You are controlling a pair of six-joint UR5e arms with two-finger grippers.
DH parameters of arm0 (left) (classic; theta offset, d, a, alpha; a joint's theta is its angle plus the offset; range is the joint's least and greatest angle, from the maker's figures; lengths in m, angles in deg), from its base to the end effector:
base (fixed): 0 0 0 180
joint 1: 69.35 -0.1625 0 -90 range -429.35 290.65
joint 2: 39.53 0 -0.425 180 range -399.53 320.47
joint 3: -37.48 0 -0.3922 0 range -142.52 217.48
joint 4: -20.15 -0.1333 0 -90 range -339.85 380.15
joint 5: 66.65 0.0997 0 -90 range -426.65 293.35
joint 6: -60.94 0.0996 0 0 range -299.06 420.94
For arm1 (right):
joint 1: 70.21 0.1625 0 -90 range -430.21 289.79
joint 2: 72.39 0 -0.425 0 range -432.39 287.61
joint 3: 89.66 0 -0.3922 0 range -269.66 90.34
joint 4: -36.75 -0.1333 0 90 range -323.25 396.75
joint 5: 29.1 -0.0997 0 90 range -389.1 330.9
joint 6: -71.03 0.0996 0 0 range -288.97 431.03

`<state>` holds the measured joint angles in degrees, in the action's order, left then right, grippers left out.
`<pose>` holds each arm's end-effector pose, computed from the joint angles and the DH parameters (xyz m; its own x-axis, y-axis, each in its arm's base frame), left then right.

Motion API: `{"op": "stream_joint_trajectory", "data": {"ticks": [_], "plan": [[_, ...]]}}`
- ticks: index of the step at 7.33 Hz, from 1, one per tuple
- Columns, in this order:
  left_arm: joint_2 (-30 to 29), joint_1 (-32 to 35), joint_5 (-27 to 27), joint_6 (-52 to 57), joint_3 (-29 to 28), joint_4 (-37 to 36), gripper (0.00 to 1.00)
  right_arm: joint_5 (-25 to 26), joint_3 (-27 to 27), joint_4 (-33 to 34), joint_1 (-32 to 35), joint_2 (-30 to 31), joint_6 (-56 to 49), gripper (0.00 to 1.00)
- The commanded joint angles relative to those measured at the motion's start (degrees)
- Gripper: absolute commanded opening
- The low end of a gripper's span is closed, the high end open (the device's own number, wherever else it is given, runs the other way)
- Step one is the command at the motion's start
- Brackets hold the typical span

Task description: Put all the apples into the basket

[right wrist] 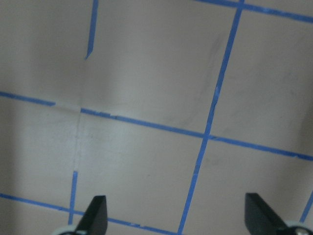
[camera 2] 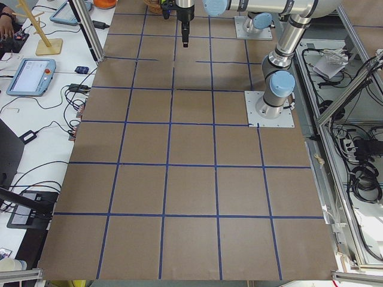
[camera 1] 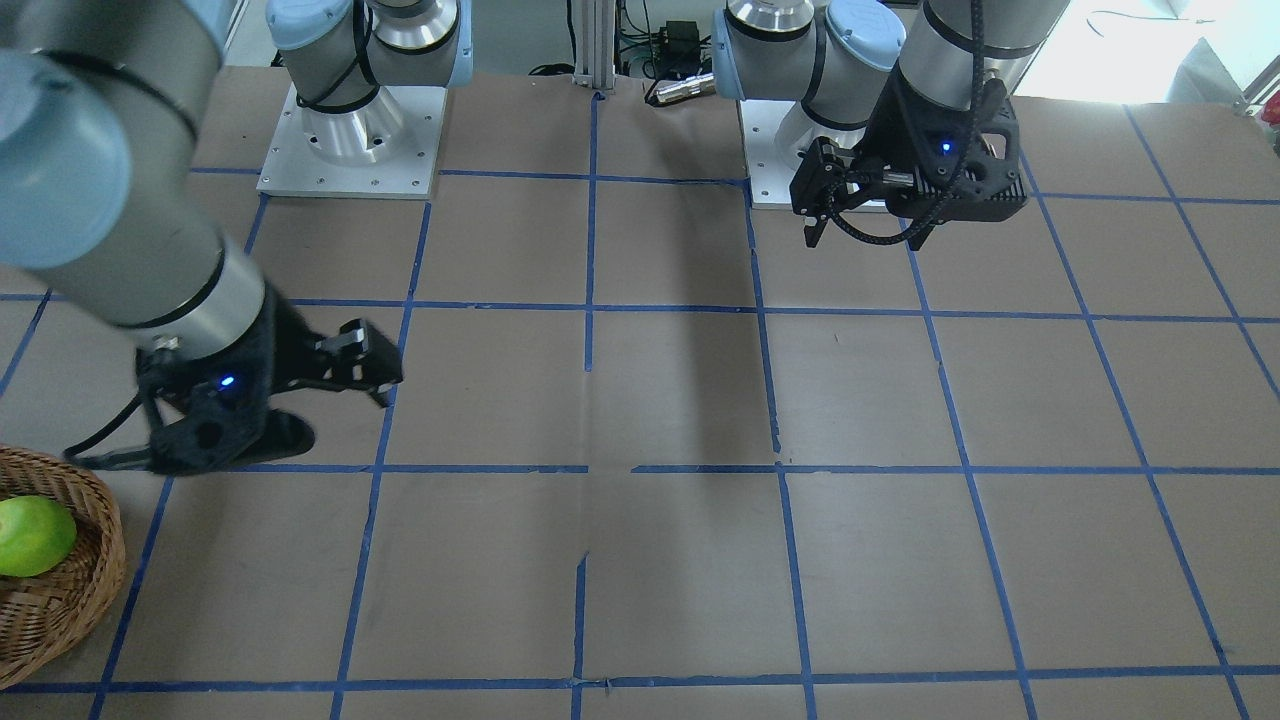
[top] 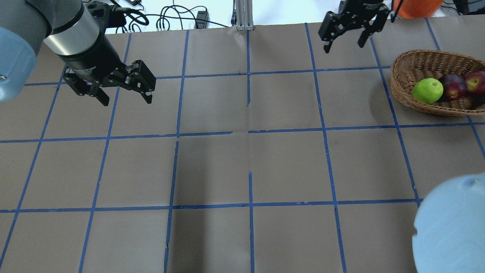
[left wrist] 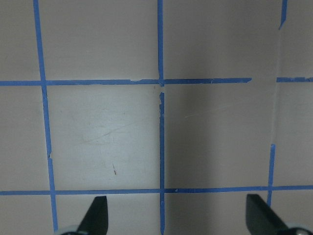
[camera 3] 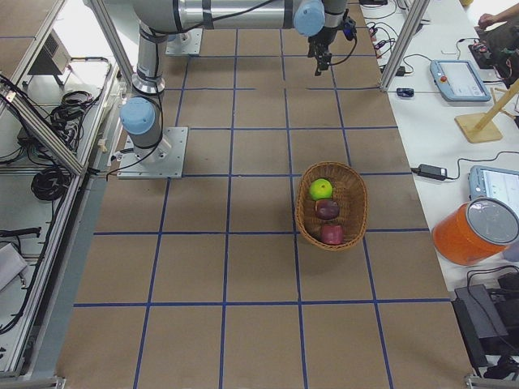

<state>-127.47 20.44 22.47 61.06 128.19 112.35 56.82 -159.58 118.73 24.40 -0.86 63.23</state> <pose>-0.1331 -0.4755 0.4954 -0.9999 -0.0018 0.0154 -0.0016 0.9999 0.0148 0.1893 -0.6014 0.4668 -0.9748 -0.2060 -0.0852 -0.2142 0.9716 0.1010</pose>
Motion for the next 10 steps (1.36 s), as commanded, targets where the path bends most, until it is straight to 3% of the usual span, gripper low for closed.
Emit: {"op": "stream_joint_trajectory", "data": {"ticks": [1, 2, 3, 4, 10], "plan": [[0.05, 0.04, 0.0, -0.04, -0.01, 0.0, 1.0, 0.04, -8.43, -2.01, 1.01, 7.54, 0.94, 1.0], [0.05, -0.05, 0.0, -0.04, -0.09, 0.0, 1.0, 0.39, -12.66, 4.0, -0.91, 9.23, 0.24, 1.0], [0.05, 0.04, -0.09, -0.21, -0.01, 0.0, 1.0, 1.18, -12.61, 6.94, -1.97, 9.25, 0.24, 1.0], [0.23, 0.04, -0.09, -0.21, -0.01, 0.0, 1.0, 3.8, -11.74, 7.05, -2.15, 9.42, -0.02, 1.0], [0.32, -0.05, -0.09, -0.21, -0.01, 0.0, 1.0, 4.43, -11.82, 7.05, -2.07, 11.09, 0.41, 1.0]]}}
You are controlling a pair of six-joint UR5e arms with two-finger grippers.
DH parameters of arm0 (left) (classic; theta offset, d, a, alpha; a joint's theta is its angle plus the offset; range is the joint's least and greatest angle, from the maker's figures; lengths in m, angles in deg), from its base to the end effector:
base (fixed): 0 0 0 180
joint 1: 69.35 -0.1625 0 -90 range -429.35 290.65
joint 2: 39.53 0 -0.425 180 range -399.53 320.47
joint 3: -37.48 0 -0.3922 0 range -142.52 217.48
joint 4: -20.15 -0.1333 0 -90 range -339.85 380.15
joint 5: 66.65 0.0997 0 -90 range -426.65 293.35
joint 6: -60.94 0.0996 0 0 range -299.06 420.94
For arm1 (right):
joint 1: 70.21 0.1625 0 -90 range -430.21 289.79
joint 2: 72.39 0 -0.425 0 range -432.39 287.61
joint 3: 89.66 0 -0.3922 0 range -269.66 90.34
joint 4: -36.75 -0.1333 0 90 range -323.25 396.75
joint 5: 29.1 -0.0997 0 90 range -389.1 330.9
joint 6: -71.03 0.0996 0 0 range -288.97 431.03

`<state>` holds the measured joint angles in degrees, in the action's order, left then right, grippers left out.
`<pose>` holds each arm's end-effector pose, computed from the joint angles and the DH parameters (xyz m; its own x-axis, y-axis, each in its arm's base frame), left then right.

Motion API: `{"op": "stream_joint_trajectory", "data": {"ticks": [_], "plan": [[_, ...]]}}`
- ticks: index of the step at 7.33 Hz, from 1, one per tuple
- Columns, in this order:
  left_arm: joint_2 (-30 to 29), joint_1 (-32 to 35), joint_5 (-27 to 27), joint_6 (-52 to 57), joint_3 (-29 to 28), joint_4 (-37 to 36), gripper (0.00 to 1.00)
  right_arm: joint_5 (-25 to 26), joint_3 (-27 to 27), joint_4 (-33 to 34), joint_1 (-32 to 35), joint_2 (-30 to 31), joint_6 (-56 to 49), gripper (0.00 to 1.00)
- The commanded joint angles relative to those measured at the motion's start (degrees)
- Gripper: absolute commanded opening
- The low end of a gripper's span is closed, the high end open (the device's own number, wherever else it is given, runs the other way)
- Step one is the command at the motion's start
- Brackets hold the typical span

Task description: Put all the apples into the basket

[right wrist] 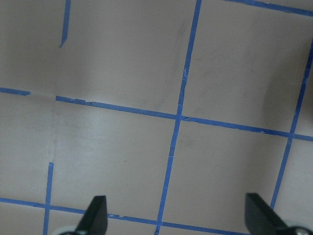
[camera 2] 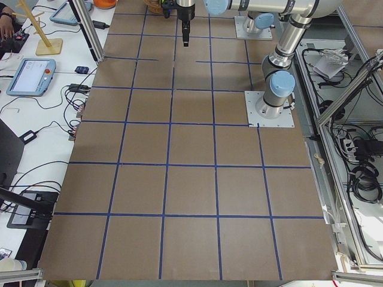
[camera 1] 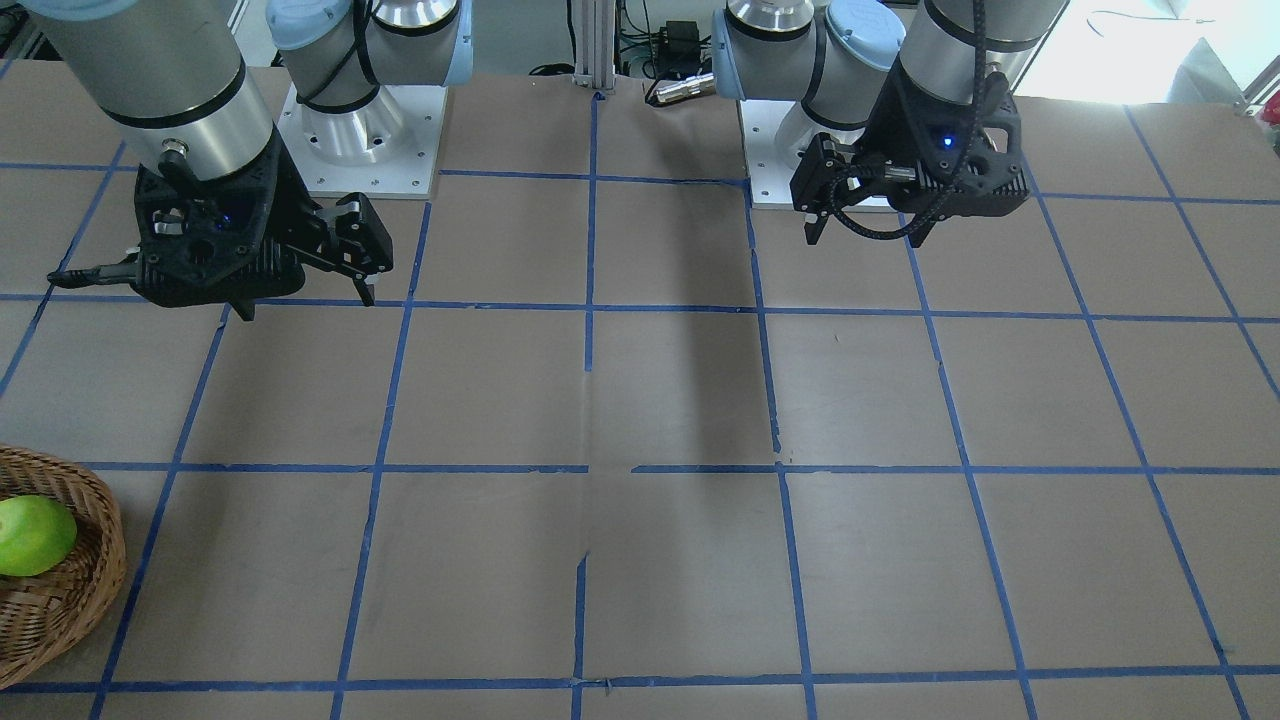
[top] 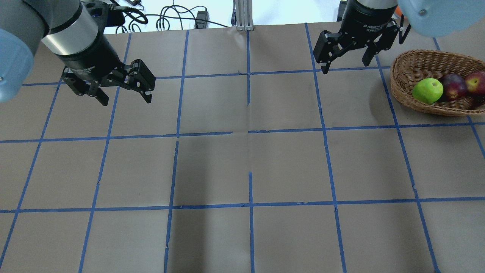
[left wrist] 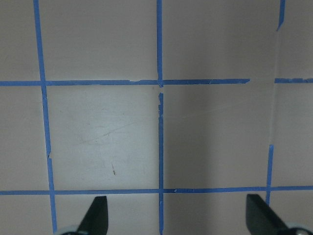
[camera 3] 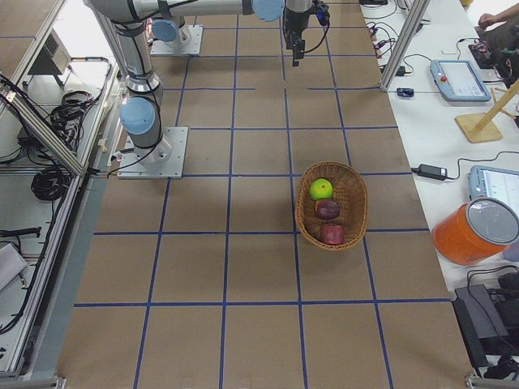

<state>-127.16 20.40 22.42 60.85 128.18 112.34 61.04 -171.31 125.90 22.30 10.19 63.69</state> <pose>-0.1329 -0.4738 0.4981 -0.9999 -0.0061 0.0162 -0.0059 0.9999 0.0091 0.1569 -0.5405 0.4908 -0.9853 -0.1711 0.0026 -0.1711 0.9853 -0.0011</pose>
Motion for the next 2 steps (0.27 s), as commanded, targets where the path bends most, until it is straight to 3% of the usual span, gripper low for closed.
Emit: {"op": "stream_joint_trajectory", "data": {"ticks": [1, 2], "plan": [[0.0, -0.1, -0.04, 0.0, 0.0, 0.0, 1.0, 0.21, 0.0, -0.03, 0.04, -0.13, 0.05, 1.0], [0.0, -0.1, -0.04, 0.0, -0.09, 0.0, 1.0, 0.21, -0.09, -0.12, 0.04, -0.05, 0.05, 1.0]]}}
